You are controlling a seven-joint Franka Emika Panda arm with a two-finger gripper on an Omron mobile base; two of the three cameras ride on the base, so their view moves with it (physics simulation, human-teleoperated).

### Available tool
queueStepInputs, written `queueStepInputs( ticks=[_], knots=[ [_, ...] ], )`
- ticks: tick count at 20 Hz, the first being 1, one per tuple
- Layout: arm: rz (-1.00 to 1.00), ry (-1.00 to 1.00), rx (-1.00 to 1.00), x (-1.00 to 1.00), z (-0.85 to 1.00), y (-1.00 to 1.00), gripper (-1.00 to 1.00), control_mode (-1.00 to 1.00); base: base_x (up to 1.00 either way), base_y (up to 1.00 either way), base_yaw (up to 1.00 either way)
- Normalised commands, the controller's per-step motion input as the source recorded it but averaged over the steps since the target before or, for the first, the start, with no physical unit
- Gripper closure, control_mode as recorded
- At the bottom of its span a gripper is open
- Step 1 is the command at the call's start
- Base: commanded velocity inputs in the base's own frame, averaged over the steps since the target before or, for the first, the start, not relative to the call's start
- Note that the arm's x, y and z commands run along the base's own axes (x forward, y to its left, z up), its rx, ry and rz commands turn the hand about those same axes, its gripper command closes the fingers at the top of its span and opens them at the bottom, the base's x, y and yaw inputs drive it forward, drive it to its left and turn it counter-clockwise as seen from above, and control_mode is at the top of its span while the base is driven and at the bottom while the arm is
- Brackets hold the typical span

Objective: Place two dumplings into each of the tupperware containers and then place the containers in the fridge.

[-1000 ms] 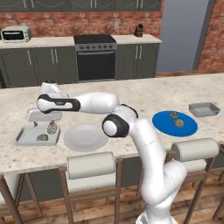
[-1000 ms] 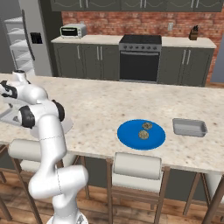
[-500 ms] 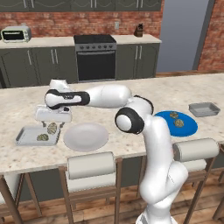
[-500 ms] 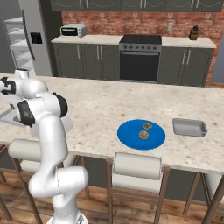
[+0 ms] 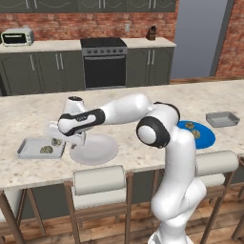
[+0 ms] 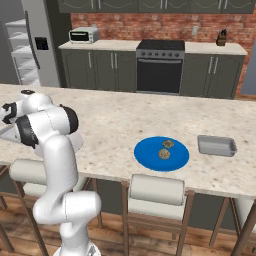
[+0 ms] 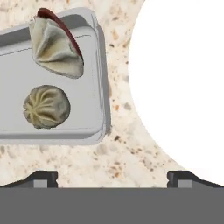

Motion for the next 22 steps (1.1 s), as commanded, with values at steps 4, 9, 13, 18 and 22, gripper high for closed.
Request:
queueStepInputs(
  ticks=[4,9,13,18,22],
  knots=[
    [-0.05,0.08,-0.09,0.21,0.0,0.39,-1.0,-1.0,0.0,0.0,0.0],
    [-0.09,0.19,-0.21,0.2,0.0,0.32,-1.0,-1.0,0.0,0.0,0.0],
    [-0.25,0.11,-0.15,0.12,-0.06,0.17,-1.0,-1.0,0.0,0.0,0.0],
    [-0.38,0.0,-0.02,0.0,-0.39,0.0,-1.0,-1.0,0.0,0.0,0.0],
    [-0.37,0.0,0.0,0.0,-0.39,-0.03,-1.0,-1.0,0.0,0.0,0.0]
  ],
)
